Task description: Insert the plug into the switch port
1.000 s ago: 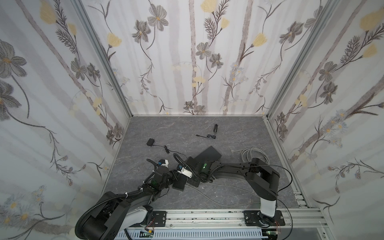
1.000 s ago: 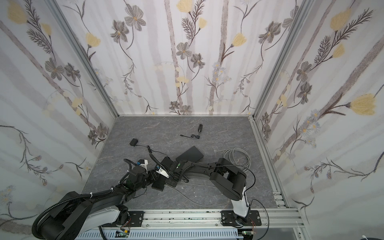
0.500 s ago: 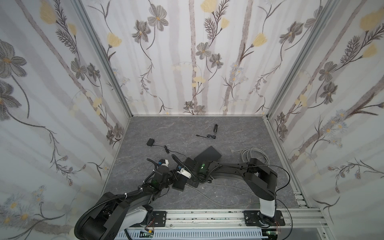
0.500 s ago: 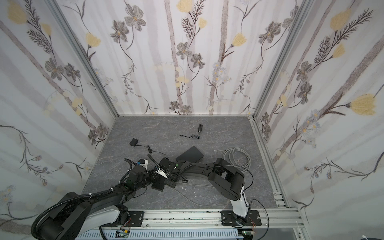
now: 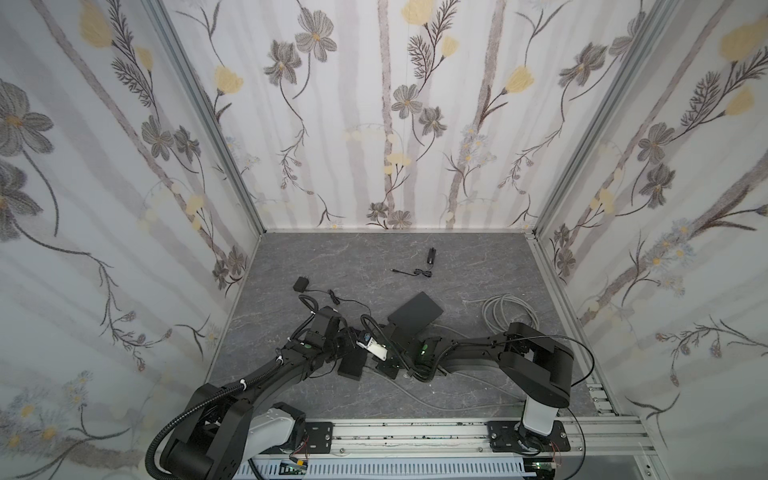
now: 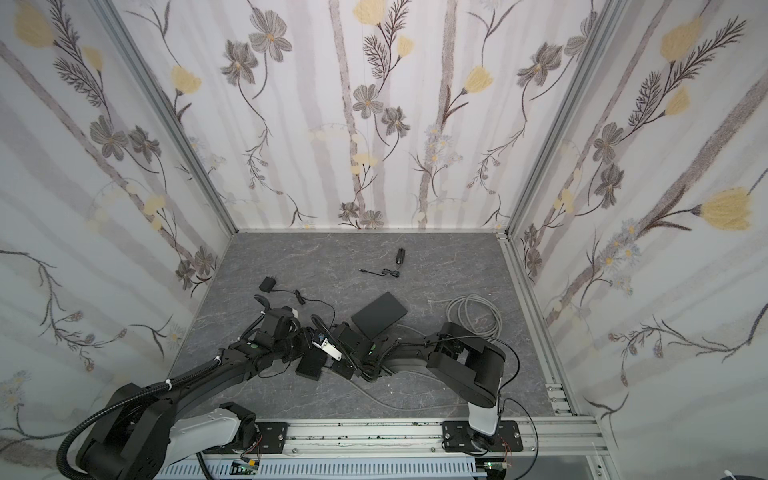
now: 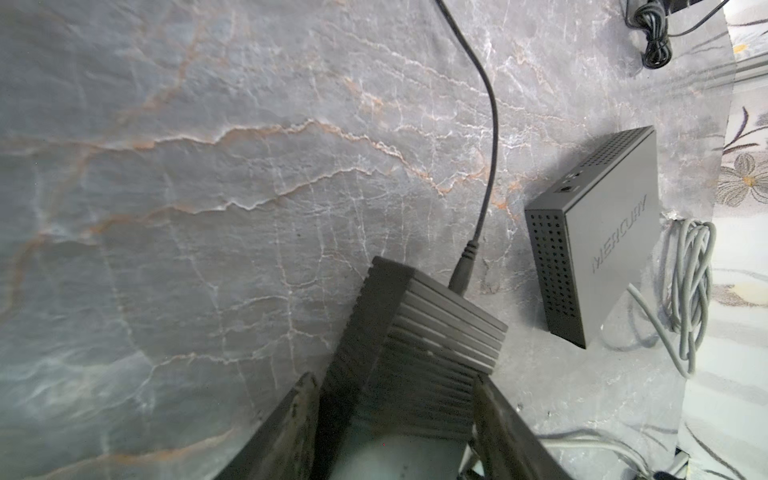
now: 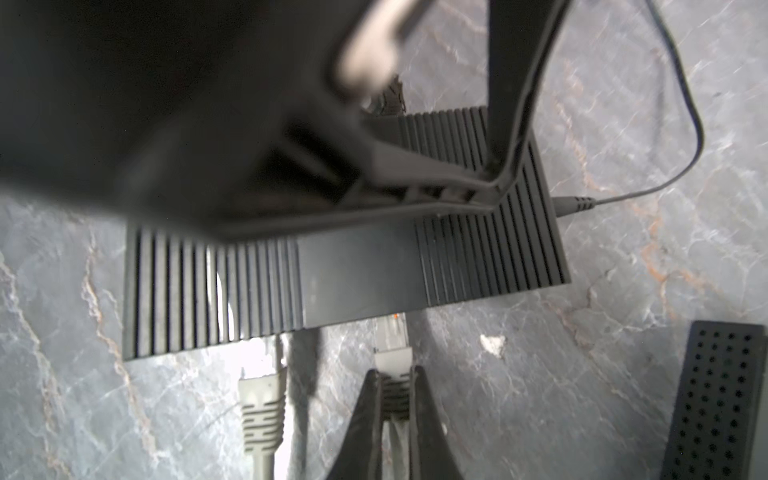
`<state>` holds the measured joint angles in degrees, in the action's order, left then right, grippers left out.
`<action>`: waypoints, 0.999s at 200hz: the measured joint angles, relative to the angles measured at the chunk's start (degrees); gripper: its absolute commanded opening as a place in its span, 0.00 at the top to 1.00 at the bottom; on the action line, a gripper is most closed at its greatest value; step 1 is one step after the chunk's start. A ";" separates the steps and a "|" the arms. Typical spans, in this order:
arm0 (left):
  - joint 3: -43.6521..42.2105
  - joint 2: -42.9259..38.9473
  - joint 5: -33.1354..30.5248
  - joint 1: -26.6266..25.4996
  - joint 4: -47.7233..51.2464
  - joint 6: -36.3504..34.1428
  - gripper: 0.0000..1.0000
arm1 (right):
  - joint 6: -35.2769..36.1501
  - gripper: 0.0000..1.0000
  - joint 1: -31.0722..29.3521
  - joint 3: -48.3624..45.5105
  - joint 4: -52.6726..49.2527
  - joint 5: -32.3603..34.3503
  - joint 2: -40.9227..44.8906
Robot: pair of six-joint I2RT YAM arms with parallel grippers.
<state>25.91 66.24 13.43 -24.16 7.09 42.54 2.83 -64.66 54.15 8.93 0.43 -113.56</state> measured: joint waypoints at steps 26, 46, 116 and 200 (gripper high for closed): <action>6.03 -3.08 1.09 3.17 9.14 -2.08 0.37 | -0.85 1.00 0.35 -0.63 5.07 0.79 0.15; 11.26 -7.34 1.44 6.67 15.63 -4.31 0.35 | -1.44 1.00 0.28 0.98 5.29 1.44 -0.70; 16.57 -23.96 1.73 11.47 28.65 -6.67 0.35 | -2.38 1.00 0.48 17.99 1.40 -0.42 -11.02; 15.32 -30.14 5.27 11.39 33.68 -7.13 0.35 | -2.14 0.89 -0.28 48.96 -7.43 -6.12 -29.00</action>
<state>41.23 36.10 18.70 -12.78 40.77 35.42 0.69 -64.95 103.11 1.50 -5.69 -142.56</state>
